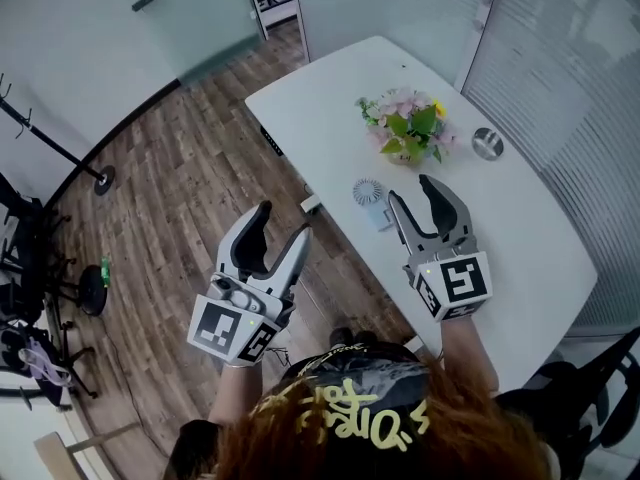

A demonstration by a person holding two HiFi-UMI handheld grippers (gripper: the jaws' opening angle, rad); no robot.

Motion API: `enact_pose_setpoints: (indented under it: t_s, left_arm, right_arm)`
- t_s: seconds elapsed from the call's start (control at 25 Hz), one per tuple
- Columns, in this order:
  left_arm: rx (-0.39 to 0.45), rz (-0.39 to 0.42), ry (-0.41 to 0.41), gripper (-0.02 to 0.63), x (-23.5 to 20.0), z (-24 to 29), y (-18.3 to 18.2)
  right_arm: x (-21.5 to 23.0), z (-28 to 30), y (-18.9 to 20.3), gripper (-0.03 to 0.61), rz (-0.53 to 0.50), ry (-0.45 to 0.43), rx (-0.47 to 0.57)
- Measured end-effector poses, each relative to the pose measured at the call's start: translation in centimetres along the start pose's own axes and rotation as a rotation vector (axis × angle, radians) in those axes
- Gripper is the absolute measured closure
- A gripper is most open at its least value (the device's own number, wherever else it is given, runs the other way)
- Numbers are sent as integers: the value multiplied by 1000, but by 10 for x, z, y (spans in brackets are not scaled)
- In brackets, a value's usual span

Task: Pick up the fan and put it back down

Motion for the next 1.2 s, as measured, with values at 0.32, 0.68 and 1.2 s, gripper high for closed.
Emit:
enact_pose_setpoints:
  t_s: [0.32,0.68,1.2]
  left_arm:
    - [24,3,59,373,9,20,-5]
    - [26,6,104,399,10,22,-11]
    - [-2,31,141,581,13,21,-9]
  right_arm:
    - [4,-7,-30,485,1,-26,99]
    - [-8,-8,-41,575,10,-58,122]
    - [-12,-9,-34,575,28,-45,89]
Point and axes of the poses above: the fingertips, and each gripper's own axes: z forward along the fingers, x to its right, y out of its underside, the point moved 8 cm from there along -z, backward along the fingers, and after that the axes turned 11 degrees about x, right-handed, at the moved point
